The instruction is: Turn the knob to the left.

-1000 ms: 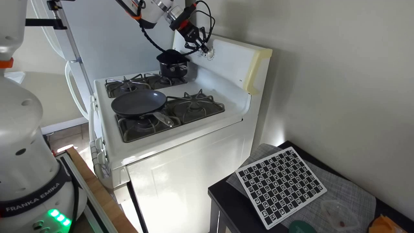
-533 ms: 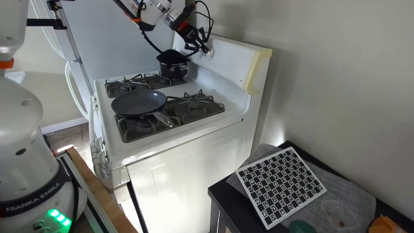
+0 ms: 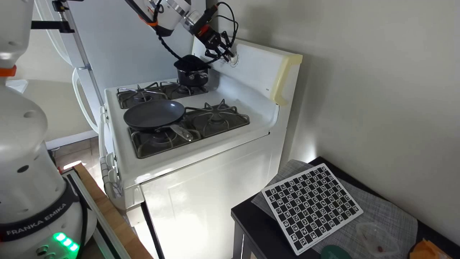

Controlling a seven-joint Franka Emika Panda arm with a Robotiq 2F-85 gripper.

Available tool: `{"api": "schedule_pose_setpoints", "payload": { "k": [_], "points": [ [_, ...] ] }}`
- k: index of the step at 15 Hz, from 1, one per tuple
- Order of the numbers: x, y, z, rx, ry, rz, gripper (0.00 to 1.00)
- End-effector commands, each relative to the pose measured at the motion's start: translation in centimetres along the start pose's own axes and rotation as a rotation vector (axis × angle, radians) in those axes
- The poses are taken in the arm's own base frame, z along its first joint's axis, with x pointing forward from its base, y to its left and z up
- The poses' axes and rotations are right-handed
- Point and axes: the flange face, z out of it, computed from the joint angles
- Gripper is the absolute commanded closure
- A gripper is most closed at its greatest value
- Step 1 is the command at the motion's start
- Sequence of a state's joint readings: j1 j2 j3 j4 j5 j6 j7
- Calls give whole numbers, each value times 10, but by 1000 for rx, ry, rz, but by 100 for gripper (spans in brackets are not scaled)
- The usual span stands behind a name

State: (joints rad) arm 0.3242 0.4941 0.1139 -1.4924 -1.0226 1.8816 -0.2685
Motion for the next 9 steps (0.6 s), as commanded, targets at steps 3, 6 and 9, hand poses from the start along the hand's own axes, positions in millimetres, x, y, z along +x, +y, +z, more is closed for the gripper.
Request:
{"api": "schedule_pose_setpoints", "payload": {
  "k": [3,6,9],
  "points": [
    [1,-12,1,40,-68,-41,28],
    [0,-13,-13,47,-67,-33,3],
    [-3,-10,-31,49,-61,-10,0]
  ]
}}
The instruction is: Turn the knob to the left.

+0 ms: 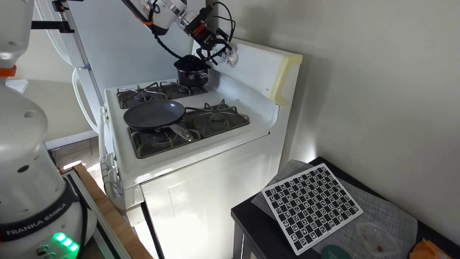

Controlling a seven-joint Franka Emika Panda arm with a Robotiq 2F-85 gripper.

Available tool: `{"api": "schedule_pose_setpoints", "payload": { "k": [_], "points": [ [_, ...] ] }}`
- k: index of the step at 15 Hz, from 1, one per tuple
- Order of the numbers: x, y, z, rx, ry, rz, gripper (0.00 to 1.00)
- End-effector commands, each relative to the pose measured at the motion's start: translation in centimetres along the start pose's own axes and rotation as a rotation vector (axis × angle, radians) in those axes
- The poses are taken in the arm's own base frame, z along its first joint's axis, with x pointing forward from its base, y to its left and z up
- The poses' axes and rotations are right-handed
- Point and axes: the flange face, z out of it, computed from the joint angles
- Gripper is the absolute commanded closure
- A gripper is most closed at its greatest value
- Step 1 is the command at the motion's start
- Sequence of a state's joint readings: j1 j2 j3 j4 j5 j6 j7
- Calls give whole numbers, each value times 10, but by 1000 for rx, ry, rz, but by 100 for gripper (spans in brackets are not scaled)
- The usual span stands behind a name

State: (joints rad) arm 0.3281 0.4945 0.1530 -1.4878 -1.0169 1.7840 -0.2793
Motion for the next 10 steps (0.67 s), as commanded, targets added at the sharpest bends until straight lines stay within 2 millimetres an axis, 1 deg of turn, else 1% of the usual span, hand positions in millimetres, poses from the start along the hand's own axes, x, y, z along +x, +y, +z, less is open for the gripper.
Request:
{"api": "schedule_pose_setpoints", "payload": {
  "k": [1,5,10],
  "points": [
    [-9,3,-23,28,-4,31,0],
    [-20,14,-47,41,39,160,1],
    [-29,17,-71,97,123,329,0]
  ]
}}
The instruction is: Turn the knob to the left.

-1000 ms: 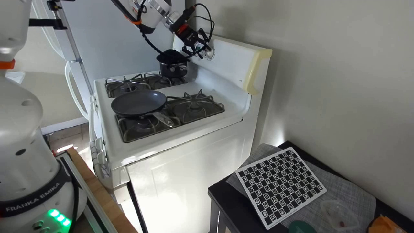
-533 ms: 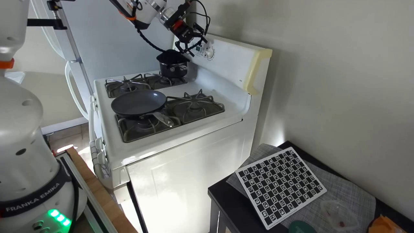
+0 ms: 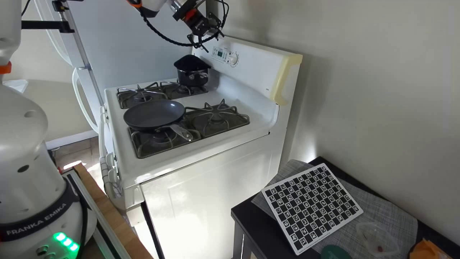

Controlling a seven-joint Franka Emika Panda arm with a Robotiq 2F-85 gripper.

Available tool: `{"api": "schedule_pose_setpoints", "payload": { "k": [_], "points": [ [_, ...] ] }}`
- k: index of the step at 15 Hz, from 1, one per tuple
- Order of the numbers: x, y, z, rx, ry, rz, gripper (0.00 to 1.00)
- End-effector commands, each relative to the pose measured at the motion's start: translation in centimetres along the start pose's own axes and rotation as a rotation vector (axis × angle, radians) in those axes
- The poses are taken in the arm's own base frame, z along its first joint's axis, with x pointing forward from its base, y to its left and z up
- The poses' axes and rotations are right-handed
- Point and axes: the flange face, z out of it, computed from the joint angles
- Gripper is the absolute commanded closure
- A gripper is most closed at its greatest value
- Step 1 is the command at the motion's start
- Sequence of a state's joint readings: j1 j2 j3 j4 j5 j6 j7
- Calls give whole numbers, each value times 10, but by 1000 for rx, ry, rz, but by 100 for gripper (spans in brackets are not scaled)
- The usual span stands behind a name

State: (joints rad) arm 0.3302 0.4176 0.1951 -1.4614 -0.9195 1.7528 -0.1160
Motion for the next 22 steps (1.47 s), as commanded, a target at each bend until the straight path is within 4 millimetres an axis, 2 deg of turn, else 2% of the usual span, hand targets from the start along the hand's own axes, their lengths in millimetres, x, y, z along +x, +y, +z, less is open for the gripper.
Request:
{"api": "schedule_pose_setpoints", "payload": {
  "k": [1,8,22],
  "points": [
    [-6,-1,-19,45,63,132,0],
    [-11,-3,-34,11,173,362,0],
    [-39,-24,-23,-7,150,788,0]
  ]
}}
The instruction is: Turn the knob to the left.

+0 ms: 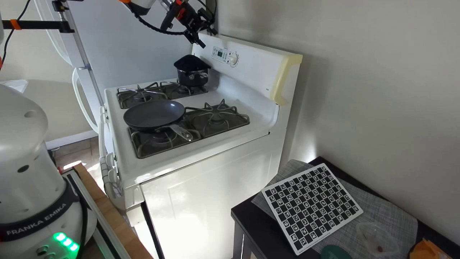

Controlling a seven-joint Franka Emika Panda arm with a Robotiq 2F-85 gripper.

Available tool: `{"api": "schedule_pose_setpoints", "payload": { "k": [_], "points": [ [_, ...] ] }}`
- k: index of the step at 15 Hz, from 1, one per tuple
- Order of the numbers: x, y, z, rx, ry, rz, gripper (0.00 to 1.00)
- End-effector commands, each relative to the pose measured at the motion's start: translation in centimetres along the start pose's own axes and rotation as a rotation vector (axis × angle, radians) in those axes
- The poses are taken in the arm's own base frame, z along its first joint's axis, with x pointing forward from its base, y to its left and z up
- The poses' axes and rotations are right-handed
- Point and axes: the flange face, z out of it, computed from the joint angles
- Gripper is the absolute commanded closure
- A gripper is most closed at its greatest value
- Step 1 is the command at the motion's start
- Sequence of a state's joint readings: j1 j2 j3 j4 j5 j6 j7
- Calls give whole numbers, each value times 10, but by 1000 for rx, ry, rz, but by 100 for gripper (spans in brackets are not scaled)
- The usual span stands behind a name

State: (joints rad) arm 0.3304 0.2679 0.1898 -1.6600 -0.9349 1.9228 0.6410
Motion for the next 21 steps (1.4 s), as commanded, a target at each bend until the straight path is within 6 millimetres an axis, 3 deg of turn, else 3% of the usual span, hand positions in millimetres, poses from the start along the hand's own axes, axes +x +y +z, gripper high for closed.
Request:
{"api": "schedule_pose_setpoints", "payload": {
  "k": [1,11,19,21],
  "points": [
    [-18,3,-2,-17,18,106,0],
    [-33,9,-9,-40,54,359,0],
    [-41,4,-9,-31,58,409,0],
    [-30,4,-8,-42,30,378,0]
  ]
}}
